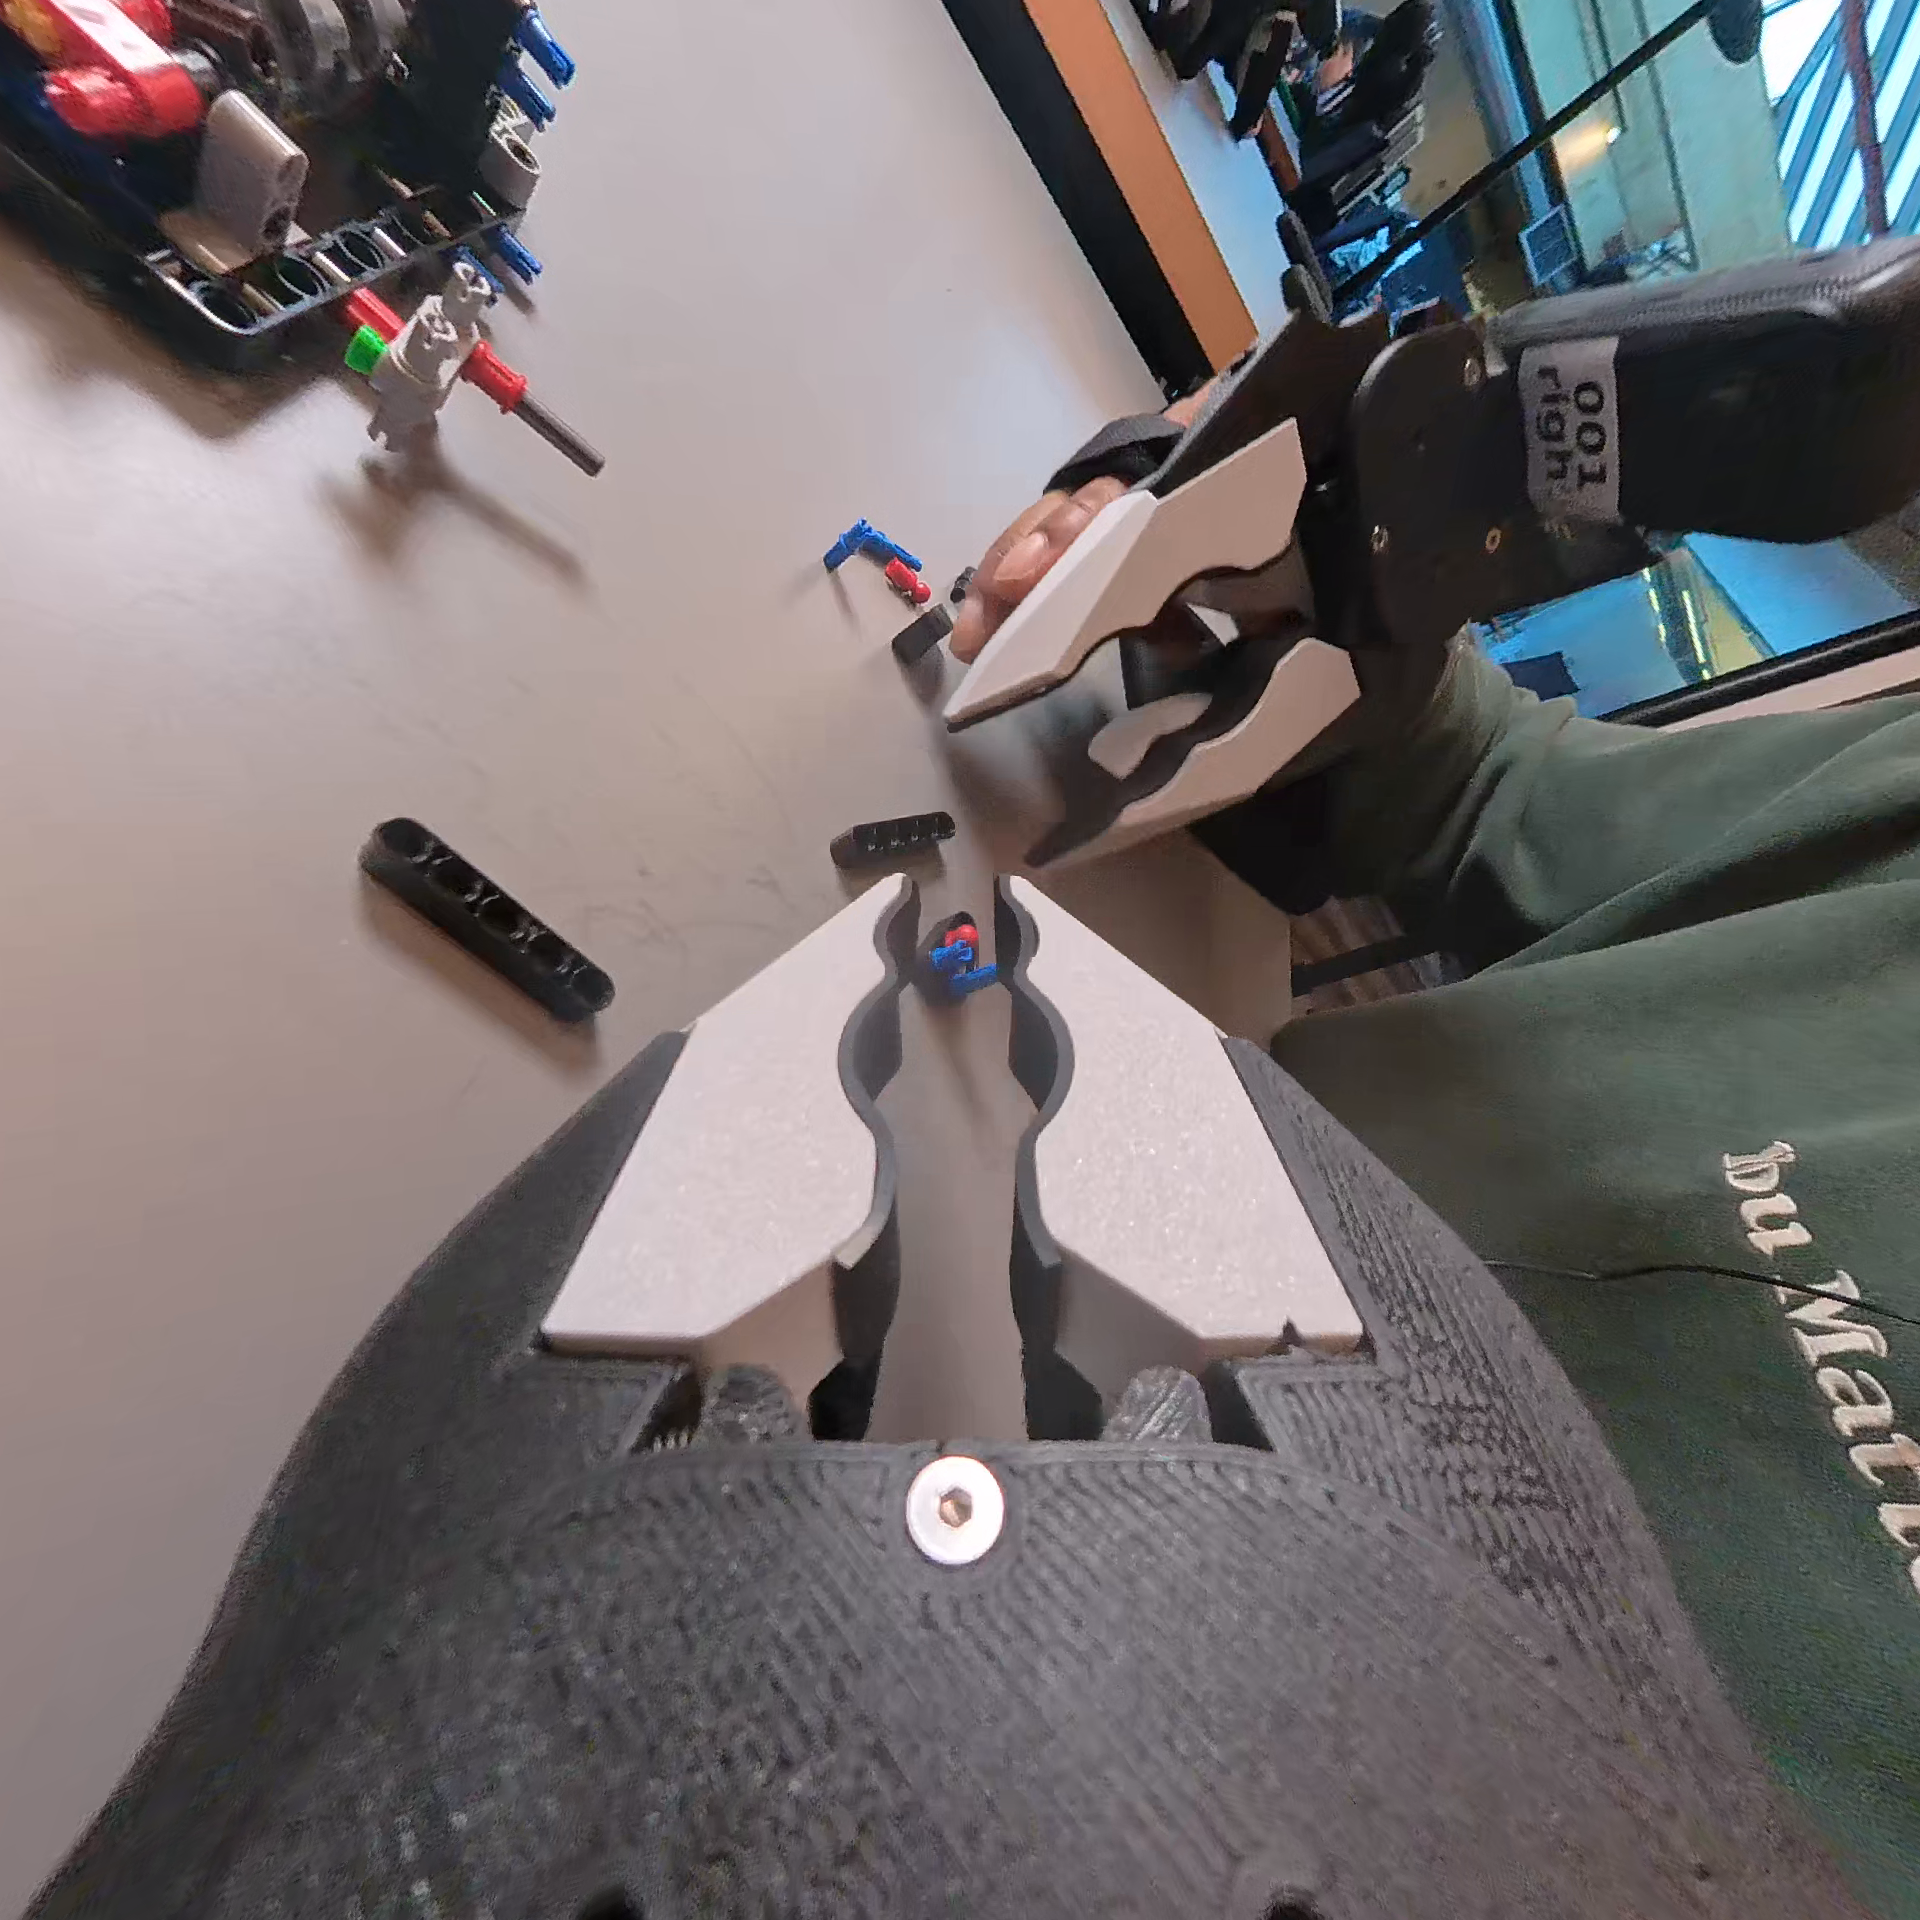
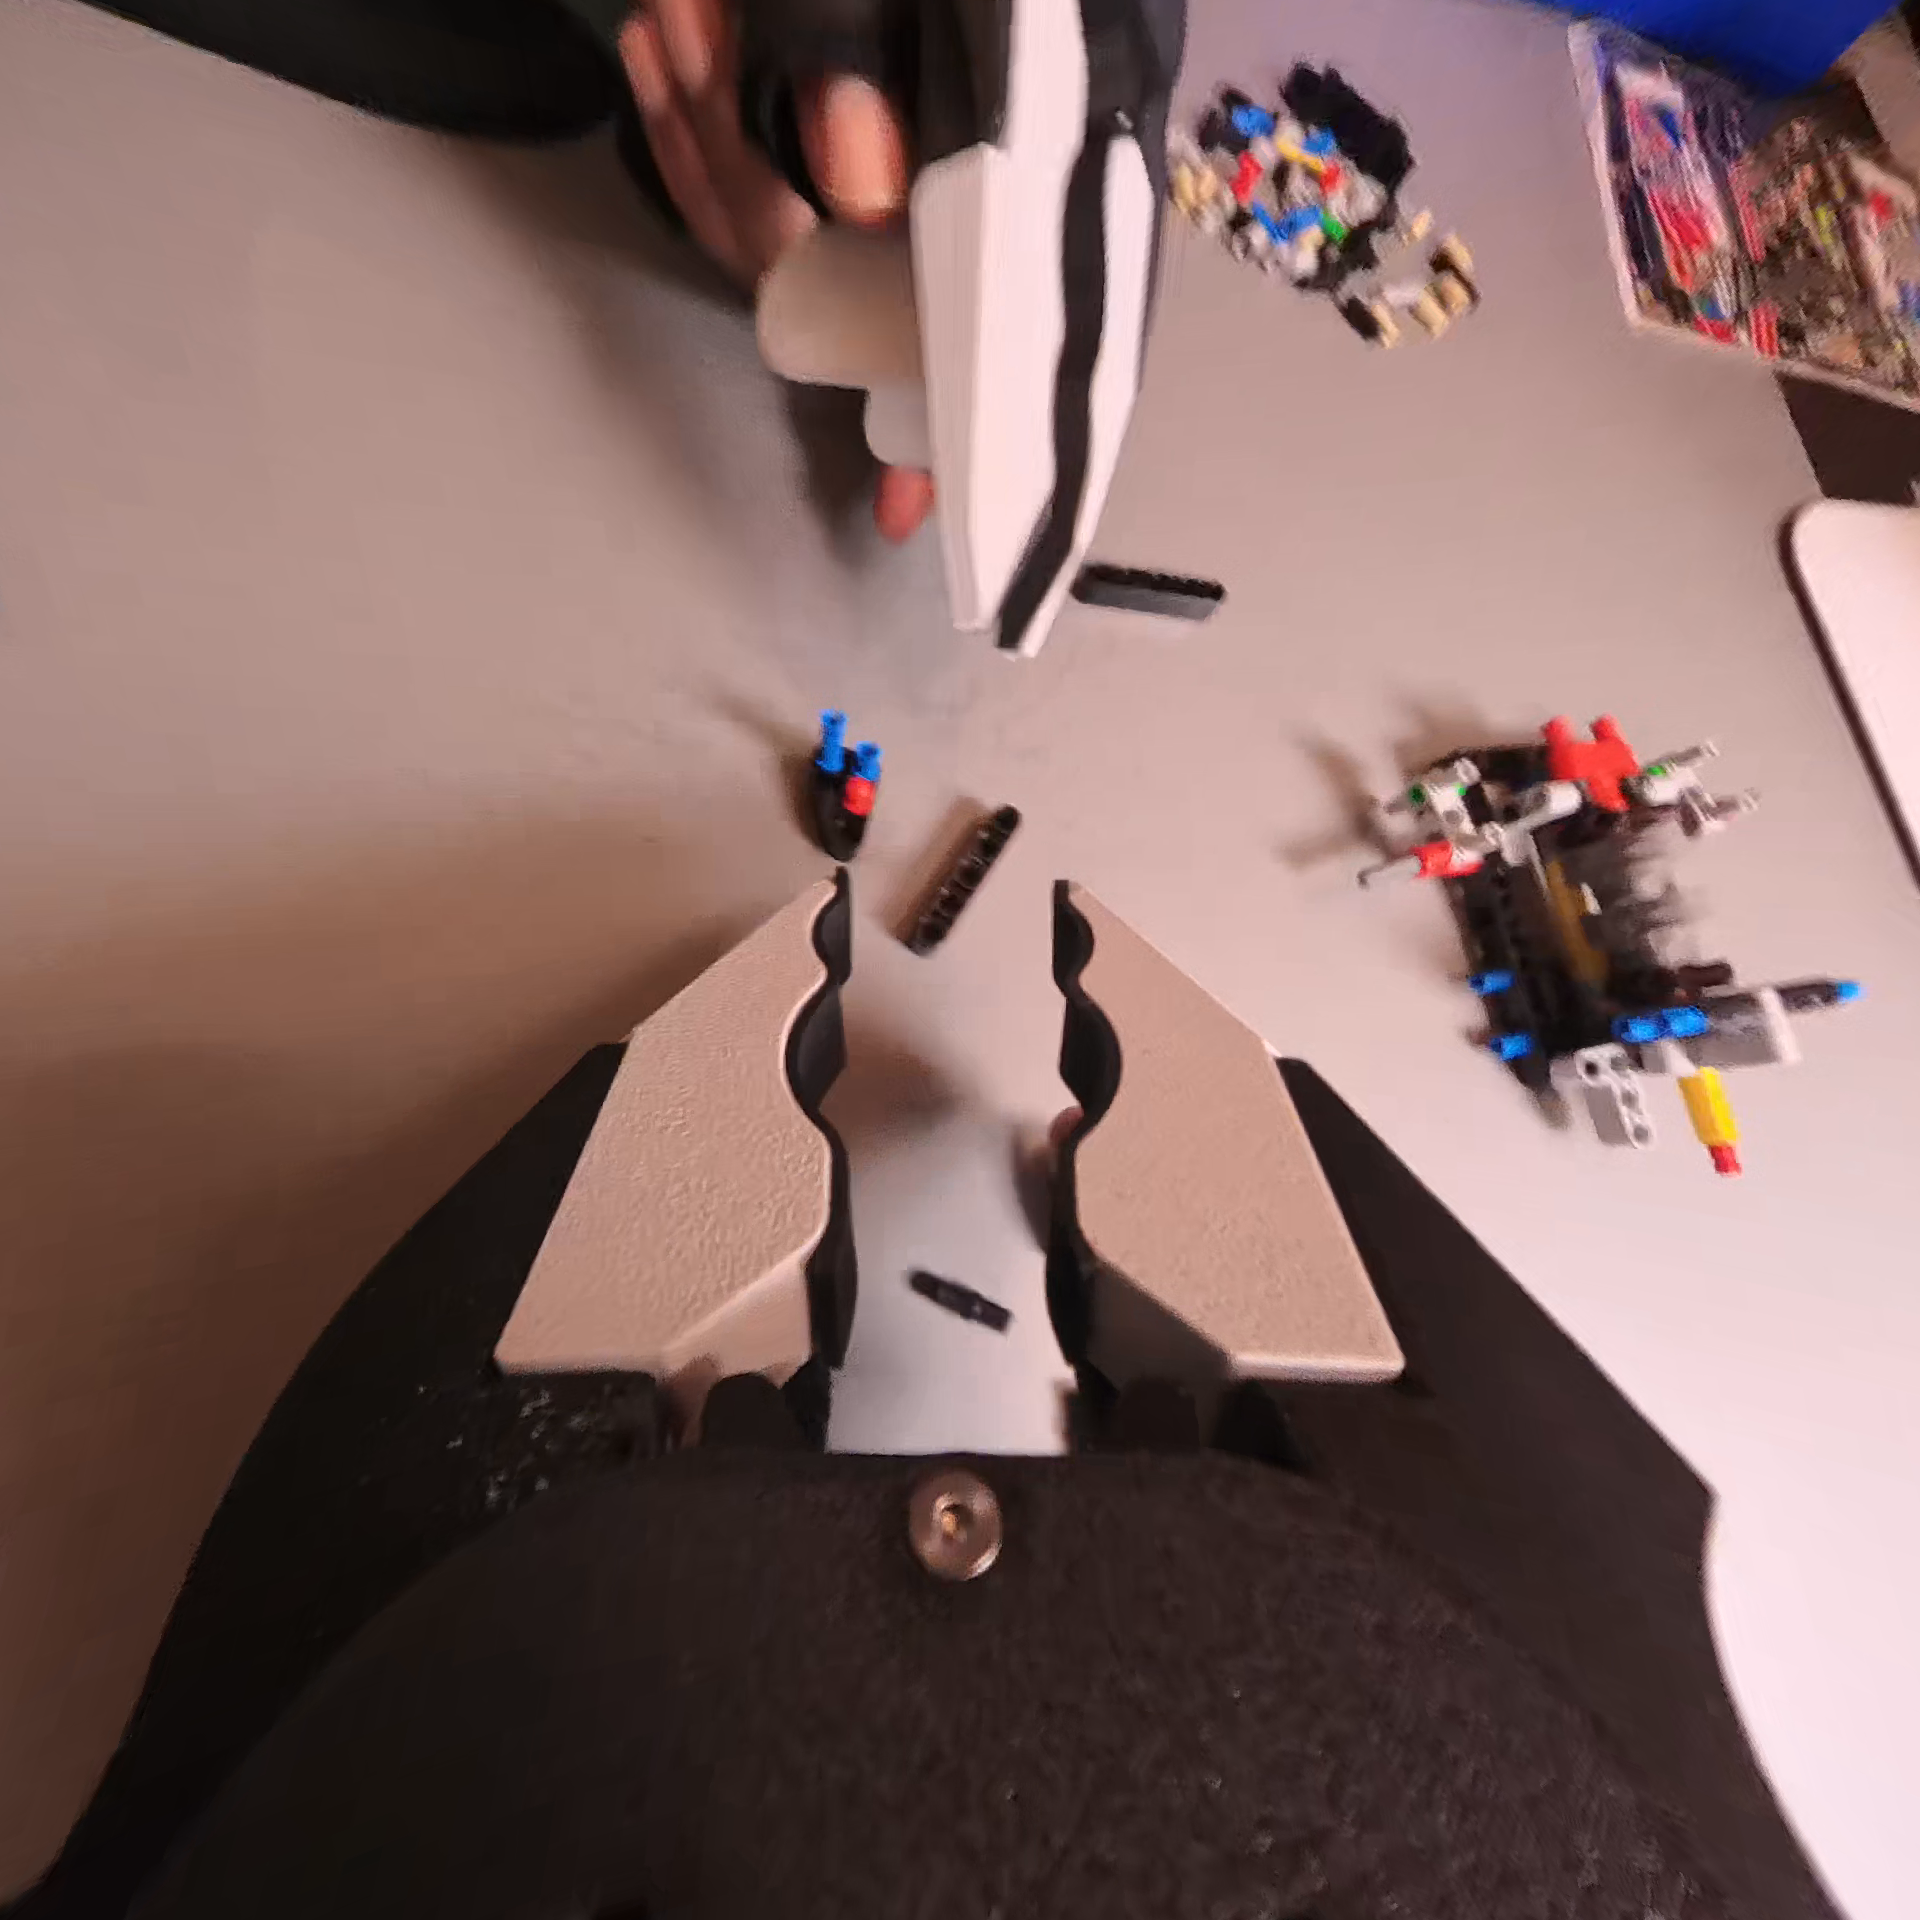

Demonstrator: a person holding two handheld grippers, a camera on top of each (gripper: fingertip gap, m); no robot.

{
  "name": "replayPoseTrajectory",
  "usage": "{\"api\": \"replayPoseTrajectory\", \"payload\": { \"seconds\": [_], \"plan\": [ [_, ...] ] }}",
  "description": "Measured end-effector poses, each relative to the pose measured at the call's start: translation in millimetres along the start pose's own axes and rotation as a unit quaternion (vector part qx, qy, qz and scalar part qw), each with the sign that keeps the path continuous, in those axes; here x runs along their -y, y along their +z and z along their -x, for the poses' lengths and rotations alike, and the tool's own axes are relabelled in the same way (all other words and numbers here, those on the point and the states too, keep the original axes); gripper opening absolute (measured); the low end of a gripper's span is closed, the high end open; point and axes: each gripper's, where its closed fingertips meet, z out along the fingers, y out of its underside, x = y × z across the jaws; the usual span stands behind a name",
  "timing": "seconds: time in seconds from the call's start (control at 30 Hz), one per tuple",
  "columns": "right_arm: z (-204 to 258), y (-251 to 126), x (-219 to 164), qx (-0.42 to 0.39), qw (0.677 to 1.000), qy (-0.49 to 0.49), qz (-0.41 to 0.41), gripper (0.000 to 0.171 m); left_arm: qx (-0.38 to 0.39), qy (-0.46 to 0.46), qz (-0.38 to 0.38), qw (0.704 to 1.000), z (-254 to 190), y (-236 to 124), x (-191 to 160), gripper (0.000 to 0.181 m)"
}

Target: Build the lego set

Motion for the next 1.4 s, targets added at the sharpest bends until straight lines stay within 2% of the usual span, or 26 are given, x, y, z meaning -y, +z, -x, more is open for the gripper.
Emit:
{"api": "replayPoseTrajectory", "payload": {
  "seconds": [0.07, 0.2, 0.3, 0.37, 0.5, 0.6, 0.7, 0.9, 1.1, 1.23, 1.4],
  "plan": [
    [-9.9, 2.6, -6.8, -0.016, 0.999, 0.025, 0.031, 0.021, 0.004, 0.008, 0.003, 1.000, 1.1, 0.7, -0.9, 0.013],
    [3.0, 15.0, -15.9, 0.013, 0.995, 0.057, 0.081, 0.022, 0.013, 0.025, 0.008, 1.000, 1.7, 1.0, -2.3, 0.014],
    [2.4, 16.3, -17.7, -0.006, 0.993, 0.049, 0.105, 0.006, 0.016, 0.035, 0.008, 0.999, 1.3, 0.5, -2.6, 0.014],
    [0.6, 15.7, -17.7, -0.016, 0.993, 0.046, 0.109, 0.005, 0.015, 0.038, 0.007, 0.999, 1.2, 0.7, -2.9, 0.015],
    [-15.3, 0.5, 11.1, -0.047, 0.993, 0.110, 0.004, 0.005, -0.003, 0.036, -0.017, 0.999, -4.4, -1.9, 3.0, 0.019],
    [-22.6, -15.3, 39.5, -0.071, 0.983, 0.146, -0.088, 0.005, -0.043, 0.036, -0.066, 0.996, -19.2, -7.3, 17.1, 0.025],
    [-17.8, -18.9, 57.1, -0.072, 0.975, 0.163, -0.136, 0.005, -0.078, 0.050, -0.116, 0.989, -36.1, -14.9, 32.3, 0.026],
    [-7.7, -20.7, 75.7, -0.046, 0.963, 0.193, -0.185, 0.005, -0.123, 0.075, -0.135, 0.980, -55.6, -21.6, 35.4, 0.008],
    [6.5, -34.5, 94.2, -0.017, 0.957, 0.120, -0.263, 0.008, -0.210, 0.070, -0.136, 0.966, -78.2, -32.1, 34.4, 0.007],
    [18.0, -39.2, 96.2, -0.014, 0.960, 0.038, -0.278, 0.028, -0.298, 0.075, -0.135, 0.942, -102.3, -45.2, 30.8, 0.007],
    [33.9, -45.0, 107.0, 0.001, 0.956, -0.034, -0.290, 0.039, -0.346, 0.093, -0.104, 0.928, -117.0, -44.6, 16.8, 0.007]
  ]
}}
